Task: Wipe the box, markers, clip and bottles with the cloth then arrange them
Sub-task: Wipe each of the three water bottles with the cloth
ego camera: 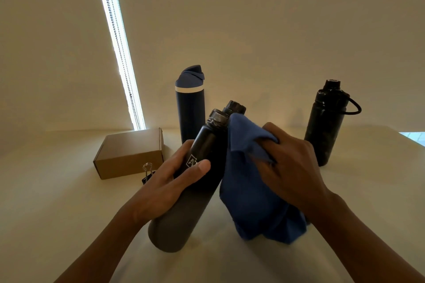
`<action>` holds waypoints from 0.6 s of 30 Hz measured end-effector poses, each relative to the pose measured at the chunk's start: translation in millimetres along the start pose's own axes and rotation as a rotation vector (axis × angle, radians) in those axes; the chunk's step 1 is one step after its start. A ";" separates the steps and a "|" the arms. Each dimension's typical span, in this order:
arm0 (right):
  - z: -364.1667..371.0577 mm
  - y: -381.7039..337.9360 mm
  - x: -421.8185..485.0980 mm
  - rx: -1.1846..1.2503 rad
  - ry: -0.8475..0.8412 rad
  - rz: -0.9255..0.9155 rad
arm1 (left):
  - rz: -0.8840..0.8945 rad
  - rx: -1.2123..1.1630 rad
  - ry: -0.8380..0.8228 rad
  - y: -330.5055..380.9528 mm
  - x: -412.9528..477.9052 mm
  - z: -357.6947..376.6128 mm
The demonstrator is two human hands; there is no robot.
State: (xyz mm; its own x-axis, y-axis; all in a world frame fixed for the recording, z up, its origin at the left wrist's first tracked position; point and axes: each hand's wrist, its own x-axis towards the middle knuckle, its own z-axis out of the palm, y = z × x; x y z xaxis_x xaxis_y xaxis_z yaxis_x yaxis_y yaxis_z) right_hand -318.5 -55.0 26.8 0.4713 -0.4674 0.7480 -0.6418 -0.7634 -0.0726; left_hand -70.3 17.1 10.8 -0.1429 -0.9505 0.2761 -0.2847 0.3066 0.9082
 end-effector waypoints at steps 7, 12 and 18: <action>-7.7 -7.9 7.0 0.128 -0.206 0.031 | 0.015 0.028 0.023 1.2 1.5 1.0; -17.0 -7.4 3.1 -0.016 0.011 -0.025 | 0.025 0.068 0.005 -0.6 2.1 3.6; -18.1 -3.9 2.1 -0.042 0.010 -0.058 | 0.028 0.083 0.004 0.6 2.2 3.2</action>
State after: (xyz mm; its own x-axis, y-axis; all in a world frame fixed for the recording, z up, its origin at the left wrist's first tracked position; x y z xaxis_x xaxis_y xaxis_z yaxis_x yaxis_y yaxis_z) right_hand -326.0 -44.9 40.6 0.5022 -0.4181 0.7570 -0.6387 -0.7694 -0.0012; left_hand -73.8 15.3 10.9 -0.1483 -0.9415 0.3025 -0.3582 0.3363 0.8710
